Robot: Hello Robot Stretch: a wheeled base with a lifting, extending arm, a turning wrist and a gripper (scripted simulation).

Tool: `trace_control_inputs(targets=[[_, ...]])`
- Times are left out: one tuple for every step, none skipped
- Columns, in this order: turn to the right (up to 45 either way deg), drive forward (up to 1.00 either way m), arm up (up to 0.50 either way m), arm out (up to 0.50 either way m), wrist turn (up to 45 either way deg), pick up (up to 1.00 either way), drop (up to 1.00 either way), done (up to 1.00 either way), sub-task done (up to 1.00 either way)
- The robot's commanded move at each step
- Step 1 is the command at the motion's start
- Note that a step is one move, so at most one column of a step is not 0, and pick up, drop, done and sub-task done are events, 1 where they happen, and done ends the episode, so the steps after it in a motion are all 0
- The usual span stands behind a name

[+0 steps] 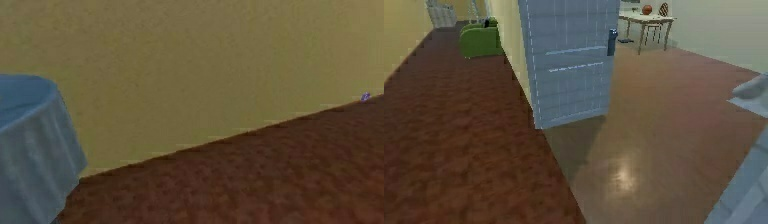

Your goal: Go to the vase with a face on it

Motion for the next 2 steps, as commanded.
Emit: trace_control_inputs(targets=[[0.0, 0.30, 0.00, 0.00, 0.0, 0.00, 0.00, 0.00, 0.00], [-45.0, 0.00, 0.00, 0.00, 0.0, 0.00, 0.00, 0.00, 0.00]])
